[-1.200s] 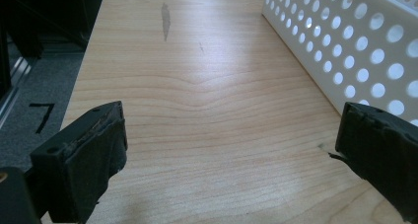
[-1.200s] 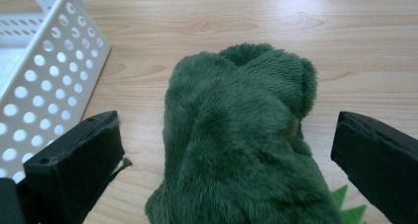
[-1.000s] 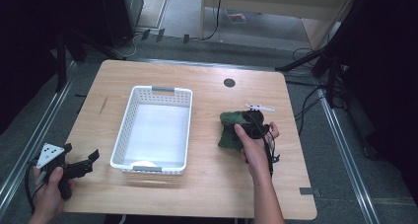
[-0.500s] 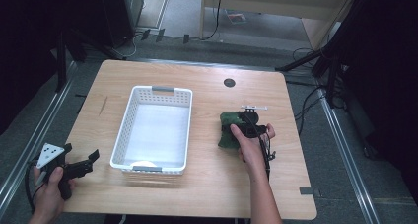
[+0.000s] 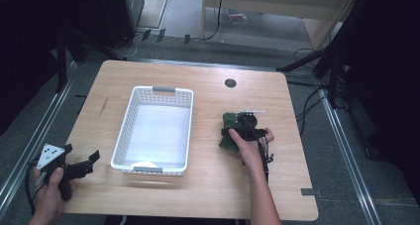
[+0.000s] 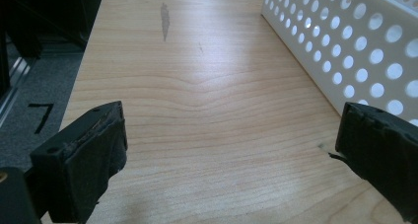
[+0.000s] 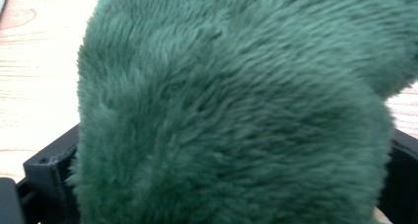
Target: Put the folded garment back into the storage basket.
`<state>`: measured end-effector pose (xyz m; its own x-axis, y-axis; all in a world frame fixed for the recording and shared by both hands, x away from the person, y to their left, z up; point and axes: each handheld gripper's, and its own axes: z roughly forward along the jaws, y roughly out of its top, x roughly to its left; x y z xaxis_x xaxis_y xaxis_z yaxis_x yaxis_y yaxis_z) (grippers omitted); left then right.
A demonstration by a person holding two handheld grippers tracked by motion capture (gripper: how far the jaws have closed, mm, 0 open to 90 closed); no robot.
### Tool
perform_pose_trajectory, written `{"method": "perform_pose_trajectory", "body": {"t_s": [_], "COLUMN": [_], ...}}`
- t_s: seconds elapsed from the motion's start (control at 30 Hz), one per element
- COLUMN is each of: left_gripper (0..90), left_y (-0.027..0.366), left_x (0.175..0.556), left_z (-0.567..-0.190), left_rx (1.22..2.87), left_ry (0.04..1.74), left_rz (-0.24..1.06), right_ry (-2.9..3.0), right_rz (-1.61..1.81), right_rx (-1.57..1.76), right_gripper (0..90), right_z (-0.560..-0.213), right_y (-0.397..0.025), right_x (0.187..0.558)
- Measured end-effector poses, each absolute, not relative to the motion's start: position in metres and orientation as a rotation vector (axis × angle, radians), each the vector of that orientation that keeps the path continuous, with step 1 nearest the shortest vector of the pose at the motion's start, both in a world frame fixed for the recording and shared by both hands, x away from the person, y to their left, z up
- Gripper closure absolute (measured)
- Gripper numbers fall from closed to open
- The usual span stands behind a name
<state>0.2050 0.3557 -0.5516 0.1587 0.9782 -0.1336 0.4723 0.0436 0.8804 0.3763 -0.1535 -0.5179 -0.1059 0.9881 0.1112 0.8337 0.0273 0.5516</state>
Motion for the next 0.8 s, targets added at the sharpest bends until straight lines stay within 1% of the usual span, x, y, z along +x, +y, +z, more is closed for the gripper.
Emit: {"method": "perform_pose_trajectory", "body": {"t_s": [0.27, 0.37, 0.5, 0.8], "left_gripper": [0.3, 0.3, 0.3, 0.3], "left_y": [0.356, 0.356, 0.356, 0.356], "left_x": [0.205, 0.205, 0.205, 0.205], "left_z": [-0.552, -0.552, -0.552, -0.552], "left_rx": [1.562, 1.562, 1.561, 1.561], "left_ry": [1.444, 1.444, 1.443, 1.444], "left_rz": [0.73, 0.729, 0.729, 0.73], "right_ry": [2.018, 2.02, 1.98, 1.917], "right_rz": [0.702, 0.696, 0.726, 0.826], "right_rx": [1.881, 1.869, 1.883, 1.867], "right_gripper": [0.0, 4.4, 14.7, 24.5], "right_z": [-0.525, -0.525, -0.524, -0.513], "right_y": [-0.155, -0.153, -0.156, -0.162], "right_x": [0.379, 0.379, 0.378, 0.37]}}
